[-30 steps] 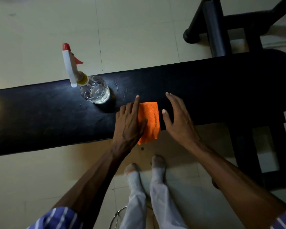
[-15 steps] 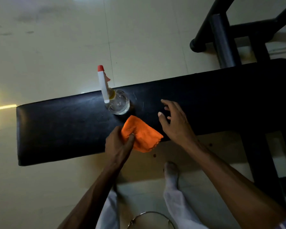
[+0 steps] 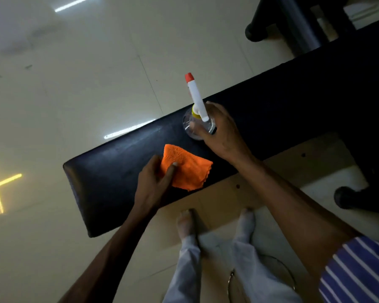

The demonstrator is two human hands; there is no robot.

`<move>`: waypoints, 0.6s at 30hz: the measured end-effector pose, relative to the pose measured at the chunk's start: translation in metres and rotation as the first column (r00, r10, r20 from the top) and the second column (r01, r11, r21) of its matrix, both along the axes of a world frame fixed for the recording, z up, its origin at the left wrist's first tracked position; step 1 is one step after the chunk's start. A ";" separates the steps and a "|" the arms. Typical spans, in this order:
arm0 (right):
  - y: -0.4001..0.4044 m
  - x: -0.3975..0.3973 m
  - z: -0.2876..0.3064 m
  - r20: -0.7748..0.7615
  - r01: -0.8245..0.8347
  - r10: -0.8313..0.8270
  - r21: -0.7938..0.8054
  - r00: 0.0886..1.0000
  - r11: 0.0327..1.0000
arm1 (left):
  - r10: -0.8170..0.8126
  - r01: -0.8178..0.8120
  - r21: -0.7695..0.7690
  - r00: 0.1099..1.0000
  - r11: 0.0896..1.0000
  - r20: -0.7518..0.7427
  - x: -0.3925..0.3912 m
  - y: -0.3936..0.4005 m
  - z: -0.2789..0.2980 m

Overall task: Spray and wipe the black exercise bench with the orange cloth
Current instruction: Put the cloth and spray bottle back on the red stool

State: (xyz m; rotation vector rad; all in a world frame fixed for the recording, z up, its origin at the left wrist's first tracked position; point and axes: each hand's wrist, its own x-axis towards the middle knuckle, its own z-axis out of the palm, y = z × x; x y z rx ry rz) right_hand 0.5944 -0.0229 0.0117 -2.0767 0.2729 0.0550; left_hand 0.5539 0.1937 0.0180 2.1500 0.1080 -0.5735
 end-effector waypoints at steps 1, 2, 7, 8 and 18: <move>0.001 0.003 0.001 0.044 0.031 -0.029 -0.031 0.999 0.999 | -0.018 0.018 -0.003 1.000 1.000 0.006 0.004 0.004 0.002; 0.002 0.003 0.001 0.078 0.039 -0.035 -0.060 0.996 0.997 | -0.033 0.033 -0.006 0.999 0.999 0.016 0.006 0.007 0.003; 0.003 -0.023 0.002 0.119 0.174 -0.165 -0.071 0.979 0.982 | -0.106 0.109 -0.050 0.993 0.993 0.052 0.008 0.012 0.009; 0.001 -0.032 0.003 0.097 0.238 -0.232 -0.058 0.968 0.970 | -0.132 0.135 -0.056 0.990 0.989 0.054 0.006 0.011 0.009; -0.026 -0.194 0.029 0.088 0.644 -0.639 -0.035 0.764 0.764 | -0.415 0.422 -0.149 0.907 0.894 0.073 -0.050 -0.046 0.025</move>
